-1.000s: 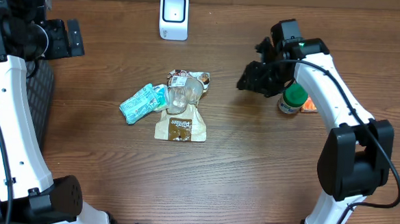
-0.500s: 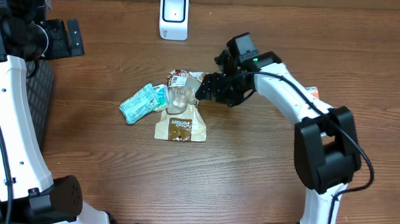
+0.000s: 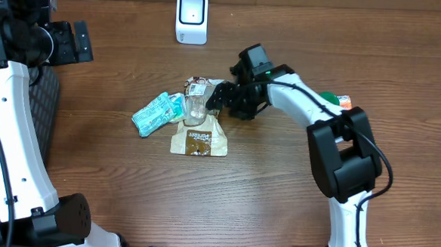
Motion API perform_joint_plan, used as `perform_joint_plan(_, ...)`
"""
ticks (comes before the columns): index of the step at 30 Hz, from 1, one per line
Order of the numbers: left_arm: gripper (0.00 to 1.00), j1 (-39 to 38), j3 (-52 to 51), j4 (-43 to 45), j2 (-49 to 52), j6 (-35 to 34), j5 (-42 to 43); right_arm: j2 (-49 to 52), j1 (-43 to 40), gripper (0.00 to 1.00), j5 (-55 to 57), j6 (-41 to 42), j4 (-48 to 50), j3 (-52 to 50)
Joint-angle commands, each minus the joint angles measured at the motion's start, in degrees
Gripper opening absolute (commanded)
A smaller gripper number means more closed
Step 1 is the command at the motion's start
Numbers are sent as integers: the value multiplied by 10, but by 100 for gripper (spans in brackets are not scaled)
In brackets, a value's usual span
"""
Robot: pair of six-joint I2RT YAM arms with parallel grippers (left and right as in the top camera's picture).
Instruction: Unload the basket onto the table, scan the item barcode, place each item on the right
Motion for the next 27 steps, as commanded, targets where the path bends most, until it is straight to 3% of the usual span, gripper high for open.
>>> perform_joint_plan(1,100,-5,10,2,-3,11,-2,21,24,75,-9,44,24,-3)
perform_joint_plan(4,99,-5,10,2,-3,11,-2,35,32,75,-9,69,51,-3)
perform_joint_plan(13,100,-5,10,2,-3,11,-2,94,50,58,-11,119,109,-3)
perform_joint_plan(21,99,-5,10,2,-3,11,-2,109,54,21,-16,118,128,-3)
perform_joint_plan(25,99,-5,10,2,-3,11,-2,109,47,6,-35,110,127,-3)
perform_joint_plan(27,100,-5,10,2,-3,11,-2,109,38,4,-63,86,127,-2)
